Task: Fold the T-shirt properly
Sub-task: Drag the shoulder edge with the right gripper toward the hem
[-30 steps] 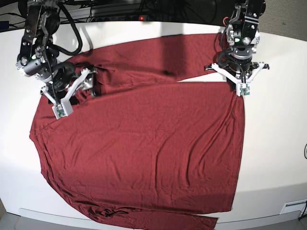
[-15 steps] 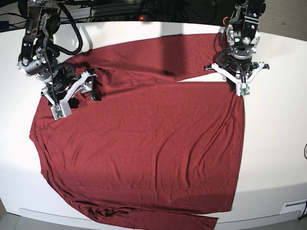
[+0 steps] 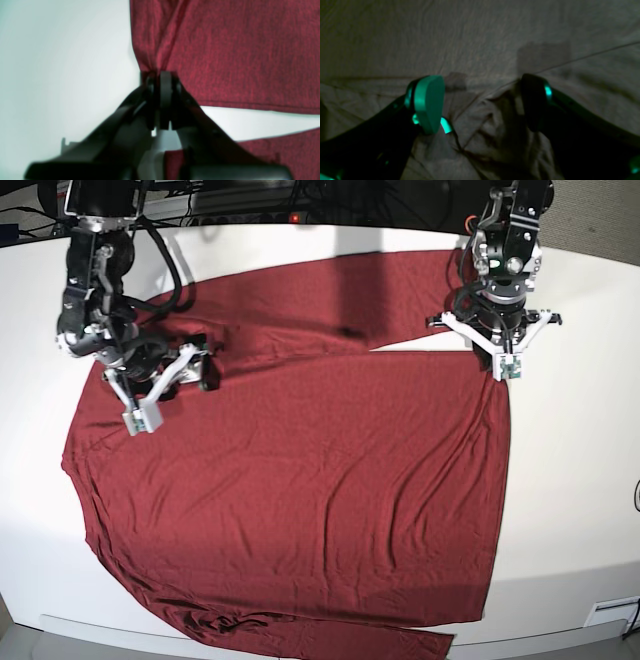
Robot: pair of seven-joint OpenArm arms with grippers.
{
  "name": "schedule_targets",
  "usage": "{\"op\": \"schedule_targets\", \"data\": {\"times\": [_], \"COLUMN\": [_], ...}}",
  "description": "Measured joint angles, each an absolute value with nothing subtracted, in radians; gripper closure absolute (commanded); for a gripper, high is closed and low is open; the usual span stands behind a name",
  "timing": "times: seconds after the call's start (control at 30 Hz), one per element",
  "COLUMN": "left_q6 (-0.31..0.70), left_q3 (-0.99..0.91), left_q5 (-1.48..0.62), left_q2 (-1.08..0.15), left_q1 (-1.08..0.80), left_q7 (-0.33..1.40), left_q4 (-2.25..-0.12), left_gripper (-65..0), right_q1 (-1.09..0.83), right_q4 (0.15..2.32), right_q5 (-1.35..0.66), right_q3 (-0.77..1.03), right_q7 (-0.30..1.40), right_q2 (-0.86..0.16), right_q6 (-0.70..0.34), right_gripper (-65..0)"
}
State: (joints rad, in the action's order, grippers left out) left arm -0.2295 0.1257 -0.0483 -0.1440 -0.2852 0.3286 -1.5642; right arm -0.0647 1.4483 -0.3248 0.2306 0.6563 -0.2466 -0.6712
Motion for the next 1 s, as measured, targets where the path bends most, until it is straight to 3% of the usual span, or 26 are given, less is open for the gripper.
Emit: {"op": "schedule_targets", "data": {"times": [0.33,0.53,0.7,1.0], "left_q6": [-0.229,-0.229,-0.229,-0.229], "left_q3": [0.126,0.126,0.126,0.126], "left_q5": [-0.049,-0.049,-0.049,-0.049], "left_q2": [-0.144,-0.144,-0.144,-0.144], "left_q1": [-0.285,-0.285,-0.285,-0.286], "left_q7": [0.329,0.329,0.329,0.329], "left_q4": [-1.564,-1.564,-1.564,-1.564], "left_gripper": [0.0,0.0,0.0,0.0], "right_q1": [-0.06,-0.056,-0.064,-0.07], "right_q4": [1.449,1.455,1.483,1.517], "right_q5": [-0.132,-0.144,-0.205,-0.213], "right_q3": [0.11,0.11,0.111,0.11], "right_q7": [0.682,0.752,0.809,0.855], "right_q2": [-0.249,-0.25,-0.255,-0.255], "right_q6": [-0.598,-0.587,-0.587,-0.587], "right_gripper": [-46.2,-35.0,-33.7,-4.5]}}
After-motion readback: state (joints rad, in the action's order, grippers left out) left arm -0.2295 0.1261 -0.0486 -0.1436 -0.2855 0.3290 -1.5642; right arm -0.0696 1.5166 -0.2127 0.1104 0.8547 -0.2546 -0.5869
